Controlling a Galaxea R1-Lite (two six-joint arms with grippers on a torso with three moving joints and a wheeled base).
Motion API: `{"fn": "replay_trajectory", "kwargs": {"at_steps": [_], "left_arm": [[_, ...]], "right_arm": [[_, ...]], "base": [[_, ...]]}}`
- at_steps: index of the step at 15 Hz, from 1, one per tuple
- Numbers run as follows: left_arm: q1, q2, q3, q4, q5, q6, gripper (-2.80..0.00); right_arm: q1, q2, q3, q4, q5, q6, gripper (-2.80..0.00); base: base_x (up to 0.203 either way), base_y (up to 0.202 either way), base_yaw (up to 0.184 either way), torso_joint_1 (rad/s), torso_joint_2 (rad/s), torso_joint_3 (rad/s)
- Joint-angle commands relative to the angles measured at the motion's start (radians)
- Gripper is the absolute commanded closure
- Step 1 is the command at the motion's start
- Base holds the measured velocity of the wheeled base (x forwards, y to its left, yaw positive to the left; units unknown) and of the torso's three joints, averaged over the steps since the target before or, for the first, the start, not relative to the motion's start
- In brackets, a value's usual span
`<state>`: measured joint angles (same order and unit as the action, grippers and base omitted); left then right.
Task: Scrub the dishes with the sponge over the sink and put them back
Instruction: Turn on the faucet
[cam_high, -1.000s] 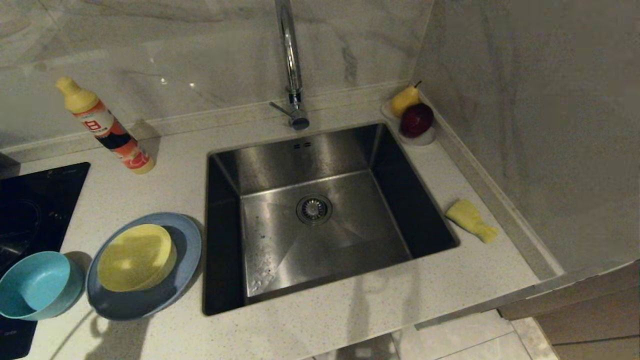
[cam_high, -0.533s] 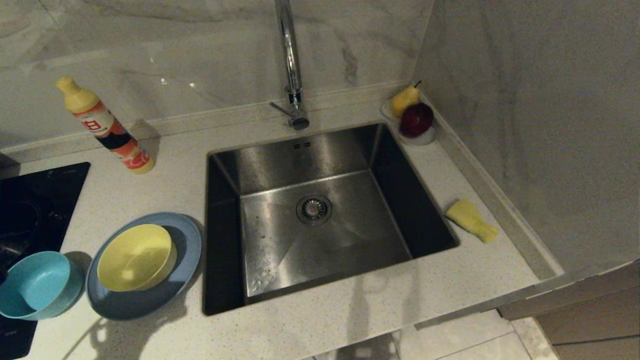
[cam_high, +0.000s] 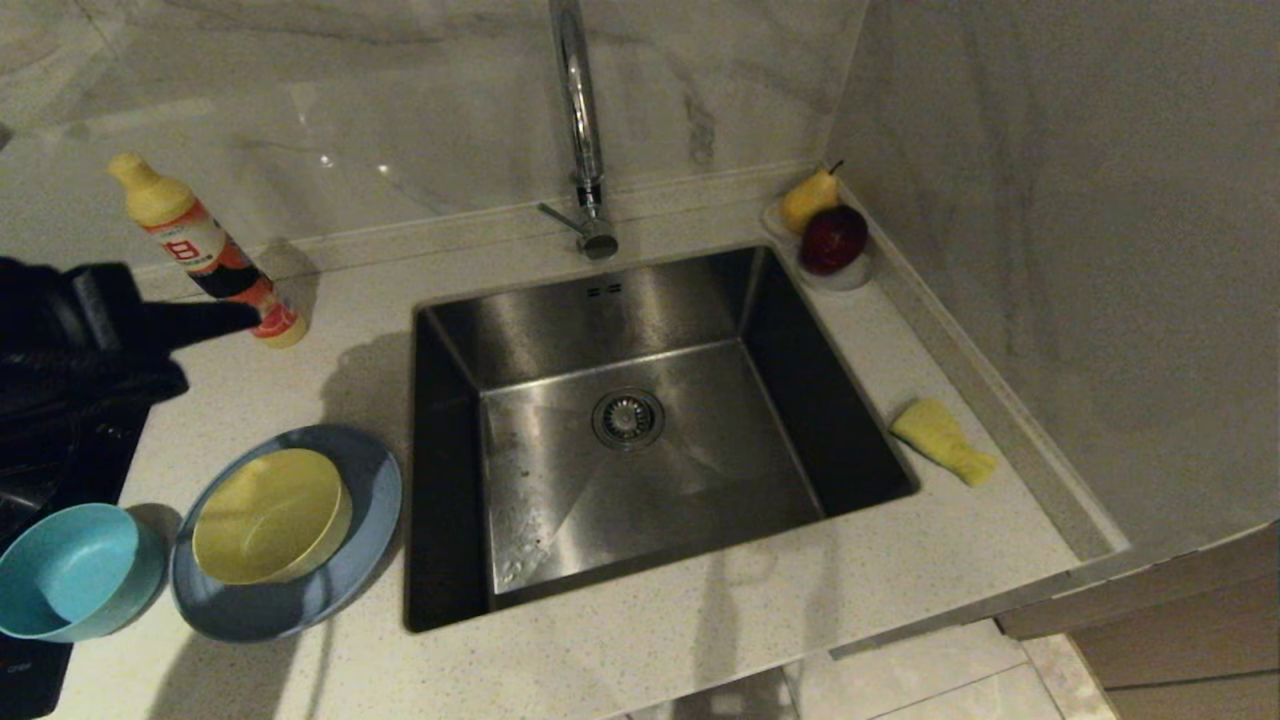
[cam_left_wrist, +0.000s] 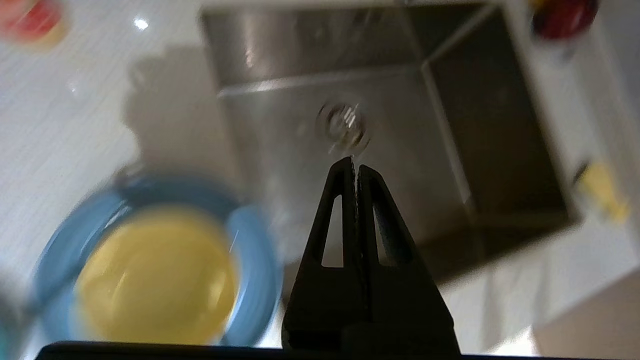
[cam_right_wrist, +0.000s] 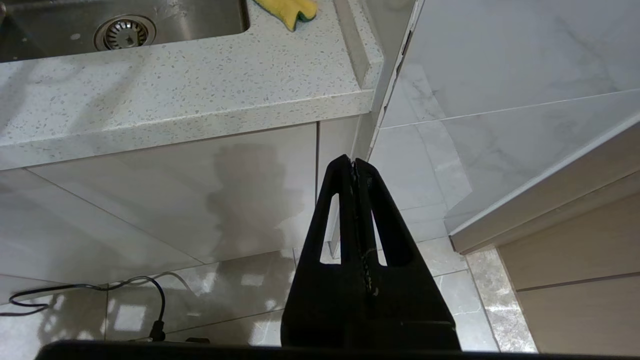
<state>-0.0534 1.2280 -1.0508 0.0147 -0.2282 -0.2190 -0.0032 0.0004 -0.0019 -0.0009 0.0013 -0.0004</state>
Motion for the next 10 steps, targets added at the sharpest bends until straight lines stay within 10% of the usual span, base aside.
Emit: {"fn": "replay_trajectory", "kwargs": {"at_steps": [1,10], "left_arm": [[-0.014,0.282,-0.194,-0.001,-0.021,-0.035,0.00],[-0.036,0.670,-0.542,-0.170,-0.084,-0.284,0.00]], "right_arm": [[0.000,0.000,0.000,-0.001,0.000,-0.001,0.00],[0.000,0.000,0.000,-0.001,0.000,0.000,0.00]], "base": [[0.000,0.000,0.000,0.000,0.00,0.000],[0.000,0.000,0.000,0.000,0.00,0.000]]}}
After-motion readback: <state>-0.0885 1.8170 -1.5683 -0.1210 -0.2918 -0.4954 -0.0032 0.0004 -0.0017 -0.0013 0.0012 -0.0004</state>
